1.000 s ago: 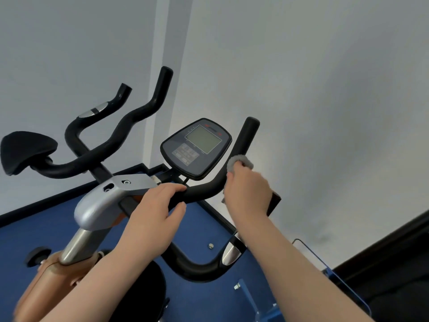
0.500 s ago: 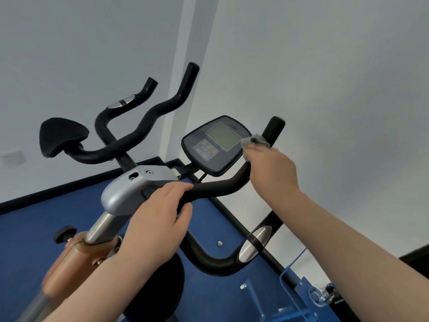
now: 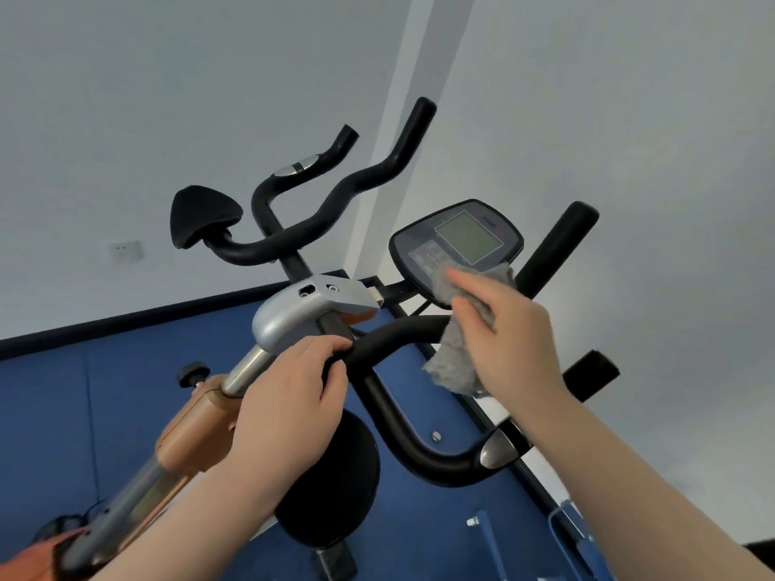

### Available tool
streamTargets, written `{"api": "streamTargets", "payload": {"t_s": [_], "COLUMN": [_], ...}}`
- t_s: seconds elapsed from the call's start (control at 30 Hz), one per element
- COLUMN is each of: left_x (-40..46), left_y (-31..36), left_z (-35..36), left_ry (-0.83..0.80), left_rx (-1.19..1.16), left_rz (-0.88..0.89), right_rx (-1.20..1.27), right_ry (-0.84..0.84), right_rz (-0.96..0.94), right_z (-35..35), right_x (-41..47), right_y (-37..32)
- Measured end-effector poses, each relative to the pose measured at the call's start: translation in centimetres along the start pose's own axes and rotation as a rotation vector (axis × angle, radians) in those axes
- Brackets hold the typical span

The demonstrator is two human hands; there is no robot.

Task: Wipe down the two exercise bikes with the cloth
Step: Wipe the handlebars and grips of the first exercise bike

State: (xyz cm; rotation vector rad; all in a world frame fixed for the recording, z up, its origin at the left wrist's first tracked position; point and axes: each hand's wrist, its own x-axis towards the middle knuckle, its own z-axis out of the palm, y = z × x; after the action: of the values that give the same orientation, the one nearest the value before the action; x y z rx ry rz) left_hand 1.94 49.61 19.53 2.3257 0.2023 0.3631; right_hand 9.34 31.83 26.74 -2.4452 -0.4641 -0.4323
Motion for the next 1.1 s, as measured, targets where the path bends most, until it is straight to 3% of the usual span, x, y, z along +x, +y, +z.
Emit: {"api": "streamTargets", "payload": {"t_s": [0.1, 0.17, 0.3, 0.43, 0.53, 0.63, 0.73, 0.8, 0.9, 1.0, 1.03, 1.1], "left_x": [0.0, 0.0, -0.1, -0.4, -1.2, -2.3, -2.8, -3.0, -3.0, -3.0, -3.1, -3.1], "left_y": [0.0, 0.0, 0.1, -0.1, -0.4, -0.9, -1.3, -1.6, -2.1, -2.3, -2.3, -2.2], "left_z": [0.1, 0.2, 0.4, 0.4, 0.4, 0.8, 1.3, 1.5, 1.8, 1.9, 1.8, 1.8], "left_ry": [0.017, 0.026, 0.05, 0.066, 0.088, 0.125, 0.182, 0.232, 0.274, 0.263, 0.256, 0.245], "left_rx": [0.019, 0.034, 0.054, -0.037, -0.091, -0.151, -0.247, -0.294, -0.36, -0.383, -0.382, -0.374], "left_rz": [-0.003, -0.007, -0.035, -0.105, -0.133, -0.167, -0.191, -0.186, -0.192, -0.223, -0.228, -0.228], "right_rx": [-0.265, -0.302, -0.163, -0.006, -0.095, -0.237, -0.097, 0.012, 0.038, 0.186, 0.169, -0.005], "right_ry": [-0.106, -0.06, 0.04, -0.078, 0.079, 0.059, 0.09, 0.025, -0.225, -0.475, -0.468, -0.297], "right_rz": [0.08, 0.057, 0.017, -0.055, -0.015, 0.02, -0.003, -0.051, -0.134, -0.019, 0.008, 0.037], "right_z": [-0.6, 0.5, 4.5, 4.7, 1.6, 2.5, 5.0, 6.2, 7.8, 5.1, 3.7, 1.8], "right_x": [-0.1, -1.1, -2.9, -1.2, 0.9, -0.2, -2.3, -3.3, -4.8, -1.9, -0.5, 1.7], "right_y": [2.3, 2.6, -0.1, -1.5, -0.4, 0.4, -0.1, -1.4, -3.5, -3.7, -3.2, -2.1]}}
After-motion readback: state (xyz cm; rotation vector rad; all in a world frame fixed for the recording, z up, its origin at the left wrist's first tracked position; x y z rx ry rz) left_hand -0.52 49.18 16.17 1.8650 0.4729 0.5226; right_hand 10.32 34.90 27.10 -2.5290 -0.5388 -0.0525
